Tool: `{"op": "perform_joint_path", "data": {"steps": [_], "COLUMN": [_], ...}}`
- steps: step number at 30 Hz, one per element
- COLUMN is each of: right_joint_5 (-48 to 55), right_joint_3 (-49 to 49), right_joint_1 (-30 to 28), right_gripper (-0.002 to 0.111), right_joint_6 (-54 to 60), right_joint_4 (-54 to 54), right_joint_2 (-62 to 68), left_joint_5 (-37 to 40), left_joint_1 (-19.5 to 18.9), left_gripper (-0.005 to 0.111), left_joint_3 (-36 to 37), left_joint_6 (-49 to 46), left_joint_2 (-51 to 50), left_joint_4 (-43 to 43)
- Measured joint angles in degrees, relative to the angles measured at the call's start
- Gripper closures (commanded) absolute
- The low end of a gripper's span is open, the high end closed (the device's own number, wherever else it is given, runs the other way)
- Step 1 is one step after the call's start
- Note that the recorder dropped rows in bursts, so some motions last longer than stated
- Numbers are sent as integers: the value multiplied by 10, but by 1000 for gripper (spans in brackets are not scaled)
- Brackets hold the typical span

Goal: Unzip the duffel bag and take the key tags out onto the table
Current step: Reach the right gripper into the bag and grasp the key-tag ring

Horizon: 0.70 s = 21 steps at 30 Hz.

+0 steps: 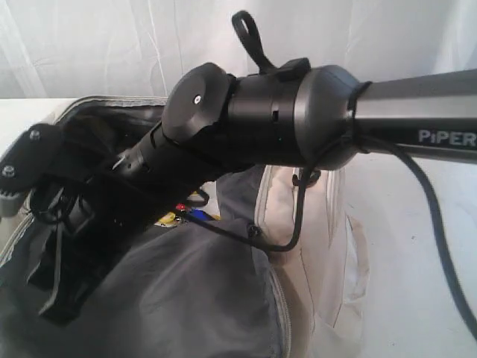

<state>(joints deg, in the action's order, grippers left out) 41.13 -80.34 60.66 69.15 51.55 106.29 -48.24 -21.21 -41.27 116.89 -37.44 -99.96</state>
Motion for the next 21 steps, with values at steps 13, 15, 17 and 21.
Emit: {"op": "perform_joint_path", "data": {"steps": [13, 15, 17, 21], "right_joint_5": [-277, -272, -261, -241], "right_joint_3": [0, 0, 0, 0], "right_joint_1": [-40, -56, -69, -71], "right_gripper": [48, 48, 48, 48], "right_joint_6": [-75, -87, -92, -97], "right_joint_4": [-41, -41, -46, -72], "right_joint_2": [37, 47, 55, 73], "left_joint_5": [70, 115, 167, 233], "left_joint_1": [0, 0, 0, 0], "left_gripper": [96, 96, 96, 96], "left_joint_3": [51, 64, 75, 85], "left_joint_6": [-12, -12, -12, -16], "left_joint_2": [59, 75, 91, 117], "left_joint_4": [0, 0, 0, 0]}}
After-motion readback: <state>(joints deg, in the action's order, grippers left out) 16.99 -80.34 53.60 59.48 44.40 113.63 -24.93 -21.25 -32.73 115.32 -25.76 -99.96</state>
